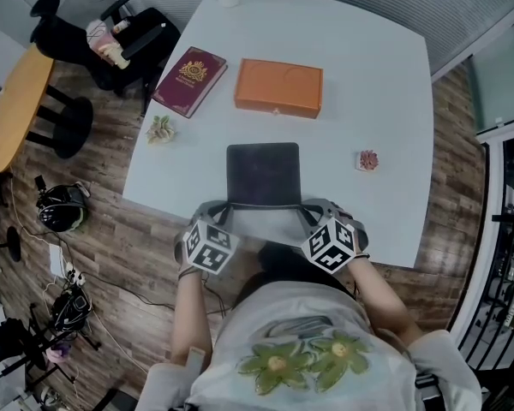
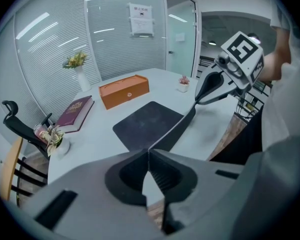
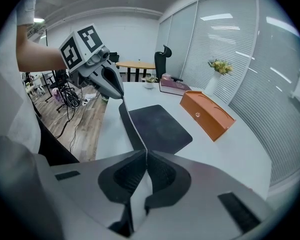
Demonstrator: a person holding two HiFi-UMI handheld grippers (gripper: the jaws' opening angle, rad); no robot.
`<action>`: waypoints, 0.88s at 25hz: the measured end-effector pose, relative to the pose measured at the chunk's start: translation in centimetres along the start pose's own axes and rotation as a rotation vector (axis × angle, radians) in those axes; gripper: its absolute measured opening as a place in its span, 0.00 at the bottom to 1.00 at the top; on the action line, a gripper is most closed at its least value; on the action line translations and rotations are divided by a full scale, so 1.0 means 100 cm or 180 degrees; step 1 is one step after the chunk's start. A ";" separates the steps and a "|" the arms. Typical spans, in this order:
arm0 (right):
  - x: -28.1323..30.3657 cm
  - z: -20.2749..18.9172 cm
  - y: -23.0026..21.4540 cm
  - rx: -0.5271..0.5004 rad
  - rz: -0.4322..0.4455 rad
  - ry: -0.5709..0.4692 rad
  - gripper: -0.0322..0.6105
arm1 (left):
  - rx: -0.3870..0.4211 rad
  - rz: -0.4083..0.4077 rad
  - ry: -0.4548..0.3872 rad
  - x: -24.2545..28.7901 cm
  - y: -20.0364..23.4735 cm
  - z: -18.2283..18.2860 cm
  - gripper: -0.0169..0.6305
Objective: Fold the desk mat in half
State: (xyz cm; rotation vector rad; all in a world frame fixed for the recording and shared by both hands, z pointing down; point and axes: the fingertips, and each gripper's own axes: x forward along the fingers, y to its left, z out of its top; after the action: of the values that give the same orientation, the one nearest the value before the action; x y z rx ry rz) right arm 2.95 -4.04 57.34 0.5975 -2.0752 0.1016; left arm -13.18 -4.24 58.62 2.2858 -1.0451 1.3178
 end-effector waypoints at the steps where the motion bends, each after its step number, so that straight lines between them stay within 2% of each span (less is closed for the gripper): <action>1: 0.000 0.001 -0.002 0.0004 -0.0004 -0.0007 0.09 | -0.0005 0.0006 -0.0008 0.001 0.002 0.001 0.05; 22: 0.000 0.018 -0.033 0.0066 -0.0162 -0.0063 0.09 | -0.0028 0.0180 -0.0168 0.005 0.026 0.028 0.05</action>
State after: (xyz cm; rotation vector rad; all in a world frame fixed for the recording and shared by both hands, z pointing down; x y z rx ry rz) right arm 3.02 -7.44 55.79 0.6658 -2.0787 0.0881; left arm -13.11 -7.85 57.28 2.3124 -1.1382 1.2779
